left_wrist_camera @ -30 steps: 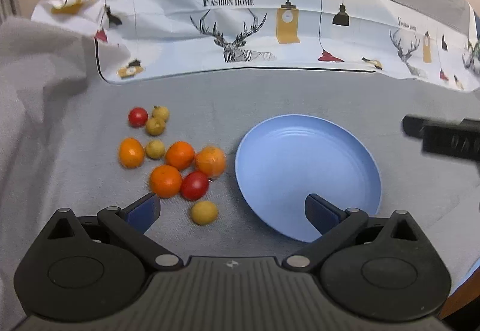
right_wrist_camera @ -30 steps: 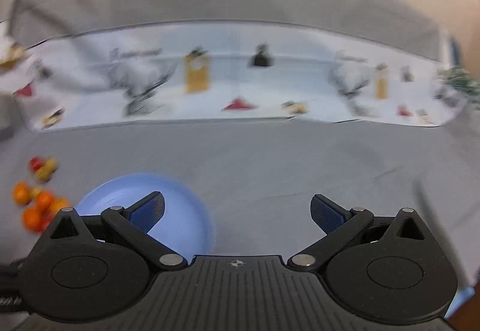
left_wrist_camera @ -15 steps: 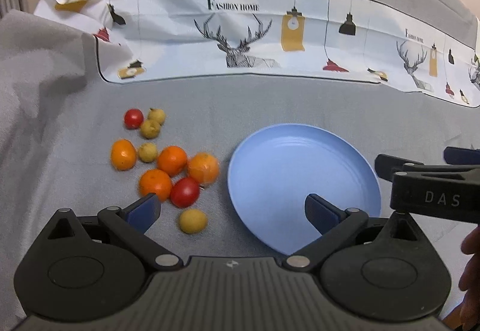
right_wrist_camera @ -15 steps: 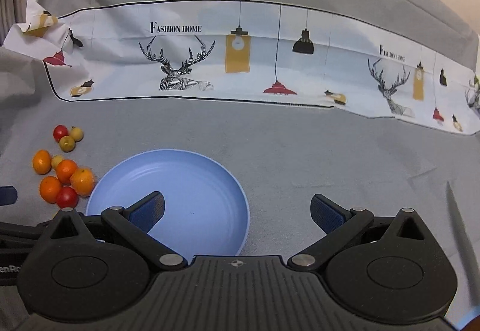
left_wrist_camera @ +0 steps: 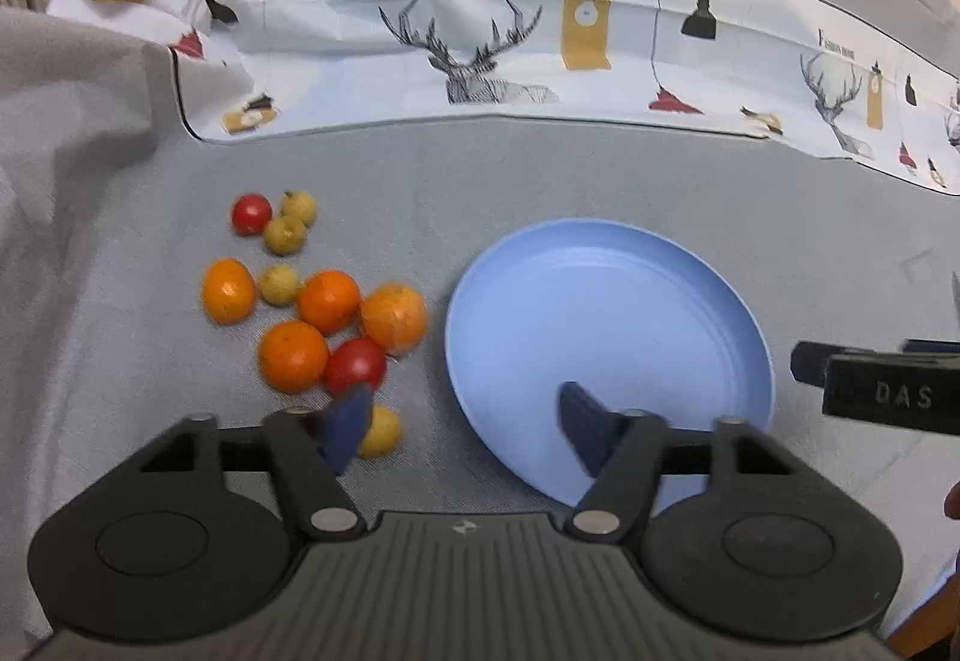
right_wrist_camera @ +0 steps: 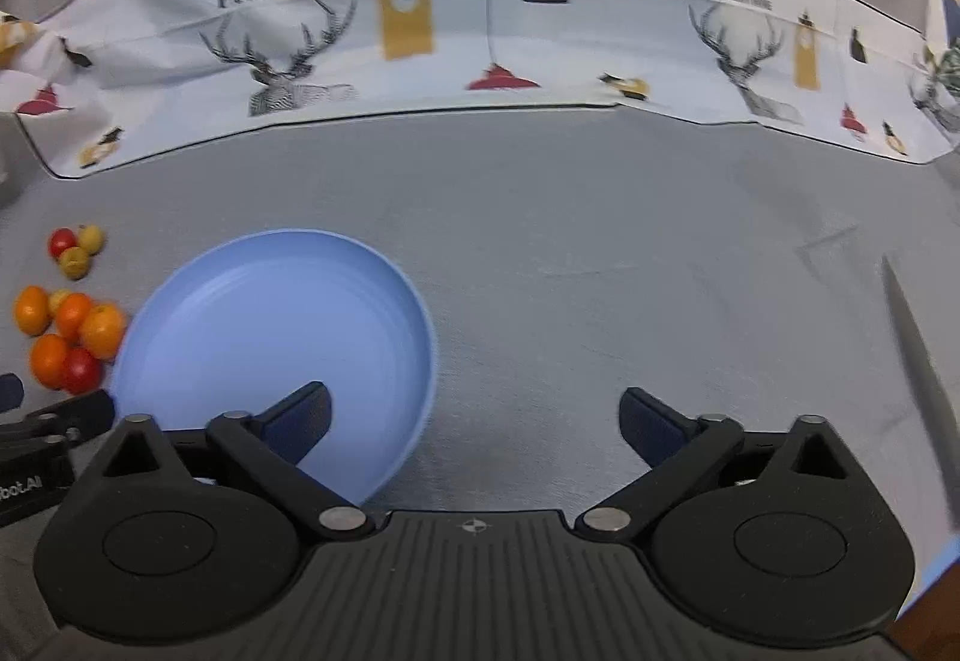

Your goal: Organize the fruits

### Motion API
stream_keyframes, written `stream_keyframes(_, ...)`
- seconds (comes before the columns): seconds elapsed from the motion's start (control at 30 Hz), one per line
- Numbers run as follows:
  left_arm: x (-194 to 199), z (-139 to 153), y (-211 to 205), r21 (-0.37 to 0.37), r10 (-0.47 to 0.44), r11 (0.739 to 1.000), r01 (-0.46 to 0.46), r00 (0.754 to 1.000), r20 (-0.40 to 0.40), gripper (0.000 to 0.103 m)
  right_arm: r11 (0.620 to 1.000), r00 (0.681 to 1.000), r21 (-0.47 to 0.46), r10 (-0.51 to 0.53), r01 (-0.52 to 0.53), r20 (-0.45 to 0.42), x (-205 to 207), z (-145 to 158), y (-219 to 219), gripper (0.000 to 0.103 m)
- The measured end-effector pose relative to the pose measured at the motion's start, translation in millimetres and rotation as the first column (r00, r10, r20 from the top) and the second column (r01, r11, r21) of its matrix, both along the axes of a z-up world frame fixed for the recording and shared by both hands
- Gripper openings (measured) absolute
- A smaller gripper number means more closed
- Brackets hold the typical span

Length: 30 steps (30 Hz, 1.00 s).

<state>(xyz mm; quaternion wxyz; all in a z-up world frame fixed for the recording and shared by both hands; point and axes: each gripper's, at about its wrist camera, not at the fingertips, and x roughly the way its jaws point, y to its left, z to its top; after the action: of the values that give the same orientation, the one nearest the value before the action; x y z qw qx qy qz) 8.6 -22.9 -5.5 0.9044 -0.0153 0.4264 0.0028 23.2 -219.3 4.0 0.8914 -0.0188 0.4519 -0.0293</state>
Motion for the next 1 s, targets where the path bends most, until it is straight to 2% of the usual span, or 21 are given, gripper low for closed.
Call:
stream_keyframes(0.03, 0, -1, -1, -0.011, -0.008, 1.0, 0.008, 1.0, -0.005, 0.062, 1.0, 1.0, 0.012, 0.002, -0.002, -0.004, 0, 0, 0, 0.083)
stream_keyframes(0.13, -3, 1, -5, -0.016, -0.032, 0.999, 0.032, 0.999, 0.008, 0.062, 0.999, 0.999, 0.025, 0.035, -0.035, -0.009, -1, 1, 6, 0.079)
stream_keyframes(0.33, -3, 2, -6, -0.03, -0.043, 0.999, 0.043, 0.999, 0.005, 0.062, 0.995, 0.994, 0.01, 0.104, -0.104, 0.016, -4, 7, 19, 0.078)
stream_keyframes(0.87, -4, 4, -6, -0.048, -0.069, 0.996, 0.069, 0.998, 0.008, 0.062, 0.992, 0.992, -0.009, 0.124, -0.123, 0.038, -7, 6, 30, 0.078)
stream_keyframes(1.0, -4, 3, -7, -0.049, -0.075, 0.996, 0.075, 0.997, 0.008, 0.061, 0.992, 0.991, -0.014, 0.128, -0.127, 0.038, -7, 5, 30, 0.074)
